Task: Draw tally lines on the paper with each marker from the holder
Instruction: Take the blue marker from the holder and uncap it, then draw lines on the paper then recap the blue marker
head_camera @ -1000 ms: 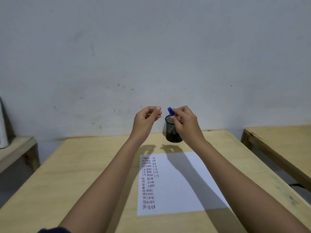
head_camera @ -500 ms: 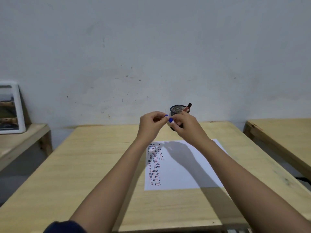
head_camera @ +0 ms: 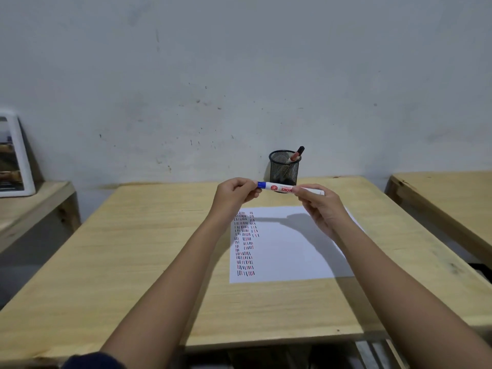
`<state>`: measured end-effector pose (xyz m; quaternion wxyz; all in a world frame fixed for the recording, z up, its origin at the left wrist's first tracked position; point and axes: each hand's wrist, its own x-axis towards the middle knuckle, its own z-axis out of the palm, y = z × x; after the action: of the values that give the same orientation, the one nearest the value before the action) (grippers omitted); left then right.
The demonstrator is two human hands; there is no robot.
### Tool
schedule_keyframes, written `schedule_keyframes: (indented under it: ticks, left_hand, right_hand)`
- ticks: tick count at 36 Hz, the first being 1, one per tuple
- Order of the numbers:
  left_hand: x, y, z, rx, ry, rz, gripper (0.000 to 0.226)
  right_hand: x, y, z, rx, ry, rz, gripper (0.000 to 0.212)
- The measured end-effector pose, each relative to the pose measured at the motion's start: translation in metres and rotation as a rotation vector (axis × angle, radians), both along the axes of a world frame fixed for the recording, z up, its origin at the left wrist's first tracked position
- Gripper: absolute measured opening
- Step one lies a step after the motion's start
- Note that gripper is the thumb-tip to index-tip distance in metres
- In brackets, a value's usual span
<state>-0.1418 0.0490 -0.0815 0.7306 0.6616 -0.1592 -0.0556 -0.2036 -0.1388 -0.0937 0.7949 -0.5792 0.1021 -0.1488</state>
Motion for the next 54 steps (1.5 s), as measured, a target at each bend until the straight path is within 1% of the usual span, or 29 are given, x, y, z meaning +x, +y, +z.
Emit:
schedule_keyframes:
  ticks: [2,5,6,8,11,13,15,18,20,21,23,26,28,30,32,34,36,37,39,41,43,45,47,48,49,51,53,54]
  left_hand:
    - [0.001,0.000,-0.001,-0.020,0.013,-0.022,0.012]
    - [0.000,0.000,-0.001,0.012,0.008,-0.039,0.013]
    - [0.000,0.000,-0.001,0.032,0.001,-0.044,0.013]
    - [0.000,-0.001,-0.001,0.059,-0.018,-0.047,0.014]
    - [0.001,0.001,-0.001,0.081,-0.055,-0.015,0.018]
    - [0.004,0.005,-0.002,0.108,-0.076,0.018,0.018]
    - [0.006,0.008,-0.004,0.115,-0.052,0.031,0.016]
    - [0.011,0.015,-0.006,0.060,0.057,0.047,0.020]
    - [0.017,0.023,-0.005,0.002,0.147,0.070,0.023]
    - [0.020,0.028,-0.006,0.009,0.169,0.075,0.022]
    - [0.025,0.040,-0.010,0.115,0.160,0.080,0.021]
    - [0.029,0.052,-0.021,0.428,0.055,0.149,0.023]
    - [0.030,0.055,-0.029,0.615,0.001,0.226,0.020]
    - [0.030,0.056,-0.034,0.736,-0.030,0.245,0.015]
    - [0.031,0.056,-0.038,0.833,-0.069,0.235,0.011]
    - [0.031,0.054,-0.040,0.904,-0.100,0.229,0.012]
    - [0.030,0.052,-0.042,0.932,-0.116,0.227,0.013]
    - [0.030,0.051,-0.042,0.937,-0.122,0.223,0.014]
    - [0.029,0.048,-0.042,0.948,-0.129,0.207,0.014]
    - [0.029,0.046,-0.044,0.974,-0.145,0.196,0.014]
    - [0.027,0.045,-0.048,0.993,-0.198,0.219,0.029]
    - [0.019,0.047,-0.049,0.936,-0.266,0.304,0.043]
    - [0.005,0.048,-0.050,0.870,-0.341,0.375,0.043]
    - [-0.003,0.048,-0.053,0.855,-0.381,0.372,0.042]
    - [-0.011,0.049,-0.056,0.855,-0.408,0.337,0.042]
    - [-0.024,0.052,-0.064,0.866,-0.428,0.209,0.048]
    - [-0.032,0.055,-0.069,0.886,-0.418,0.052,0.053]
    - [-0.033,0.056,-0.071,0.895,-0.421,-0.007,0.050]
  right_hand:
    - [0.002,0.006,-0.004,0.139,-0.012,-0.009,0.010]
    - [0.005,0.019,-0.005,0.419,-0.047,0.011,0.003]
    - [0.007,0.023,-0.005,0.493,-0.059,0.011,0.006]
    - [0.011,0.031,-0.004,0.571,-0.083,0.014,0.012]
    - [0.018,0.041,-0.002,0.589,-0.111,0.016,0.017]
    - [0.022,0.044,-0.001,0.545,-0.117,-0.004,0.019]
    - [0.026,0.048,0.001,0.463,-0.124,-0.021,0.019]
    - [0.031,0.049,0.005,0.359,-0.148,-0.049,0.020]
    - [0.032,0.046,0.010,0.373,-0.174,-0.085,0.021]
    - [0.032,0.043,0.012,0.390,-0.187,-0.098,0.022]
    - [0.031,0.036,0.014,0.412,-0.204,-0.105,0.021]
    - [0.031,0.029,0.007,0.429,-0.216,-0.082,0.018]
    - [0.031,0.027,-0.001,0.391,-0.220,-0.056,0.014]
    - [0.032,0.027,-0.011,0.291,-0.202,-0.040,0.012]
    - [0.034,0.028,-0.021,0.146,-0.150,-0.059,0.019]
    - [0.034,0.030,-0.027,-0.004,-0.085,-0.095,0.024]
    - [0.033,0.033,-0.031,-0.069,-0.039,-0.116,0.021]
    - [0.032,0.035,-0.032,-0.058,-0.027,-0.118,0.018]
    - [0.032,0.038,-0.033,0.029,-0.029,-0.093,0.014]
    - [0.031,0.042,-0.032,0.142,-0.043,-0.054,0.016]
    - [0.029,0.044,-0.032,0.195,-0.051,-0.023,0.016]
    - [0.027,0.047,-0.034,0.162,-0.052,-0.006,0.013]
    - [0.026,0.051,-0.037,0.029,-0.031,-0.039,0.011]
    - [0.024,0.053,-0.038,-0.050,-0.018,-0.067,0.015]
    - [0.023,0.056,-0.039,-0.117,-0.005,-0.088,0.018]
    - [0.017,0.064,-0.038,-0.188,0.016,-0.096,0.017]
    - [0.011,0.074,-0.036,-0.185,0.022,-0.082,0.012]
    - [0.007,0.079,-0.035,-0.185,0.024,-0.083,0.010]
